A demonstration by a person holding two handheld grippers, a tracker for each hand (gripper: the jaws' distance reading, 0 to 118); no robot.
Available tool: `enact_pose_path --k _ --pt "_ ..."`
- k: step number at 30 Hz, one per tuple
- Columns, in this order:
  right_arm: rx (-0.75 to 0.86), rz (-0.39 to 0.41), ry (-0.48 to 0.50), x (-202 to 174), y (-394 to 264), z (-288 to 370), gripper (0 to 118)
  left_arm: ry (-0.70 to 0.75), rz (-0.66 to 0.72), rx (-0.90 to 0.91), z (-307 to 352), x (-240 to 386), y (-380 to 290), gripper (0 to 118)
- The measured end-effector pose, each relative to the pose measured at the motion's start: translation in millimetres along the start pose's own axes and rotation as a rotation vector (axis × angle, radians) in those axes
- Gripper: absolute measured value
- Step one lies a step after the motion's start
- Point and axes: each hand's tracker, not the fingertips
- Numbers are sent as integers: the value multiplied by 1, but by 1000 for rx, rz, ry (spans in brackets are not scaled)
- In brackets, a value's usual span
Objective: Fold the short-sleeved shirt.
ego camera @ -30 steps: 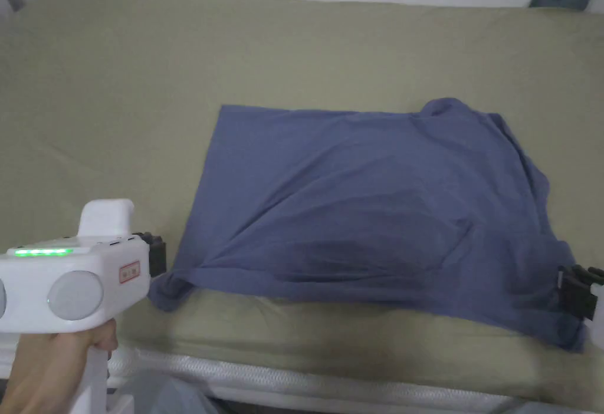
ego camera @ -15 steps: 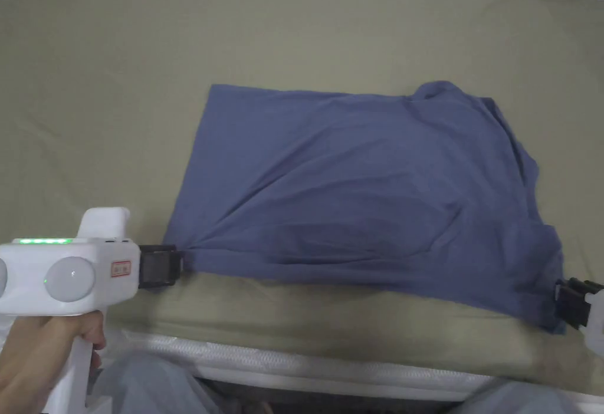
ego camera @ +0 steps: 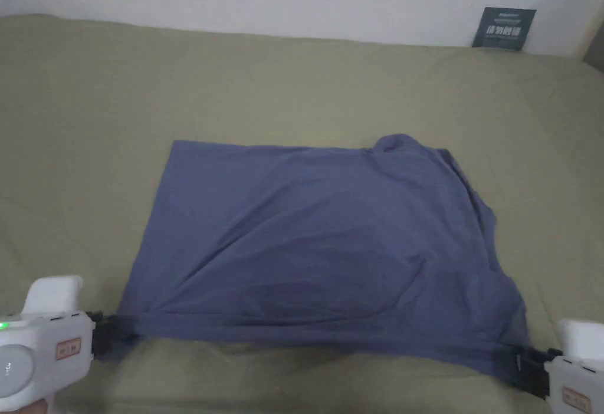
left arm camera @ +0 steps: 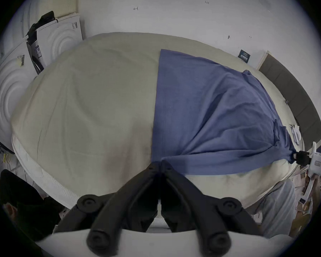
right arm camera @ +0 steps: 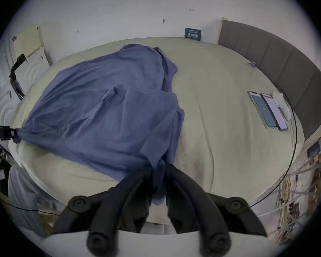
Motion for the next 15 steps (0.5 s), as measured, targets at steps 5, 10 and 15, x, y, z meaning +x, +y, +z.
enact_pose_path --k 5,10,15 --pt "60 -14 17 6 32 14 11 -4 -9 38 7 3 21 1" --pt "125 -4 25 8 87 17 10 -6 -31 86 2 12 65 1" --pt "132 15 16 5 148 -19 9 2 -26 108 -28 18 117 1"
